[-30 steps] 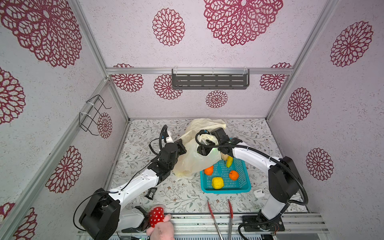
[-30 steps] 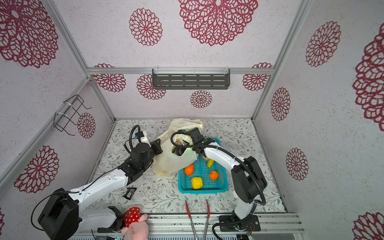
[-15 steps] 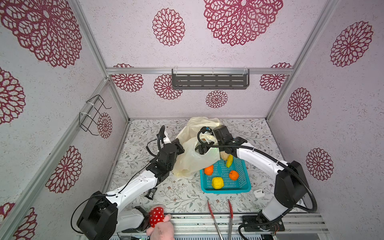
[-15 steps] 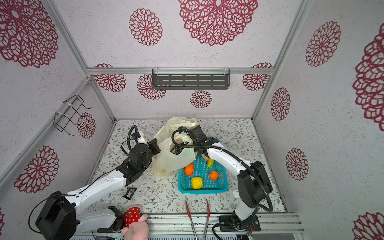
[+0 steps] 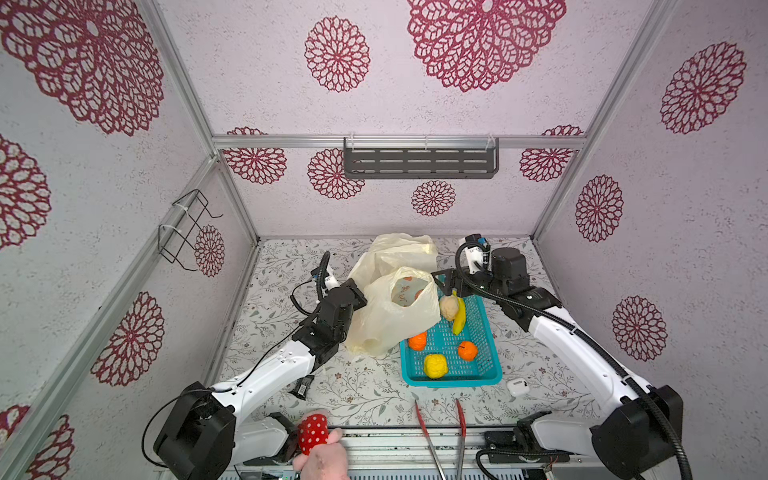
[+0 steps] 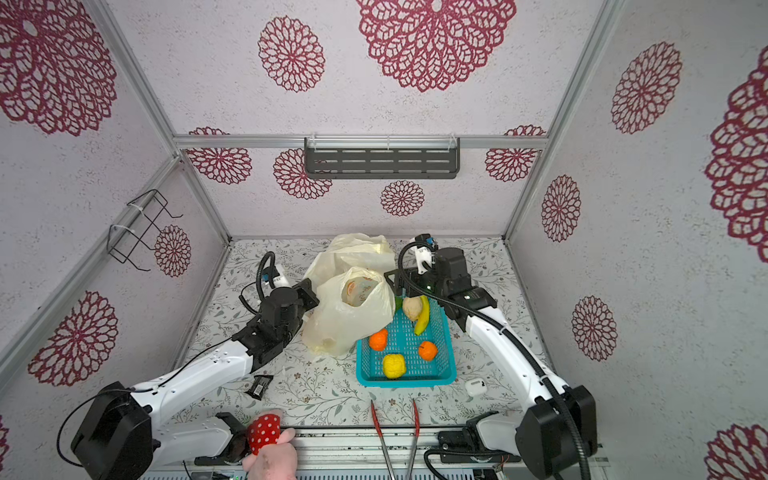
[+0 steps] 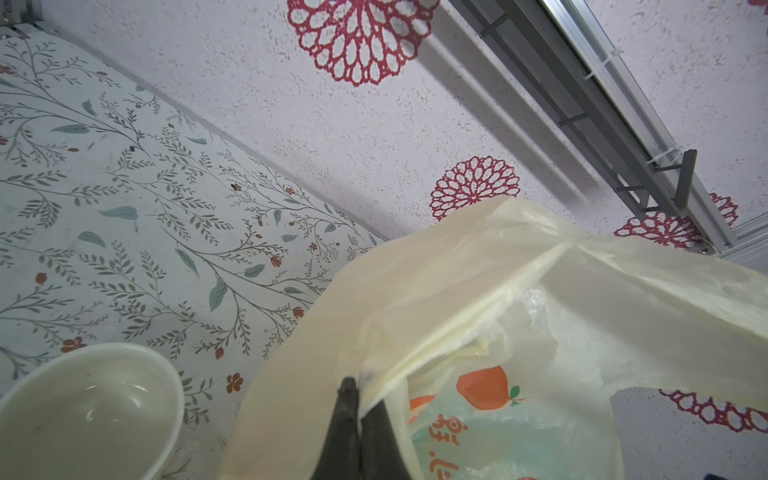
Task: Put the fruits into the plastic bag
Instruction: 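Withdraw the right gripper from the bag back over the basket, then grasp the pale round fruit in the basket with the right gripper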
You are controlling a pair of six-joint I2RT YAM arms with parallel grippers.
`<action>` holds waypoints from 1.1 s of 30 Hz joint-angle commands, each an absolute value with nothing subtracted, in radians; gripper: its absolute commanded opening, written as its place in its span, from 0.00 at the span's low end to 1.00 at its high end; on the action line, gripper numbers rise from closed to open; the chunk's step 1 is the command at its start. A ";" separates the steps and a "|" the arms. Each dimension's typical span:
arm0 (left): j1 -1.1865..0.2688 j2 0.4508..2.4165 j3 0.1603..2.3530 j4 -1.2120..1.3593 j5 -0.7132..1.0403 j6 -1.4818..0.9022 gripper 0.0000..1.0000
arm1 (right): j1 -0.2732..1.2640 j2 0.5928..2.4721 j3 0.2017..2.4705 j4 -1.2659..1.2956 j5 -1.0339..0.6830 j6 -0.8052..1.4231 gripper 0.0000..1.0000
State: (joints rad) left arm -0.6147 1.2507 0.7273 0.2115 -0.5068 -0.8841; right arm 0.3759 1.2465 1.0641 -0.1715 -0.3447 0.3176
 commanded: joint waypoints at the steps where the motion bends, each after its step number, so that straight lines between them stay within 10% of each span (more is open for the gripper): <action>1: -0.617 1.265 0.739 0.199 -0.527 -0.899 0.00 | 0.354 1.192 1.006 -0.104 -0.244 0.403 0.92; 33: -0.618 1.273 0.751 0.208 -0.482 -0.876 0.00 | 0.353 1.702 1.100 -0.281 -0.056 0.390 0.86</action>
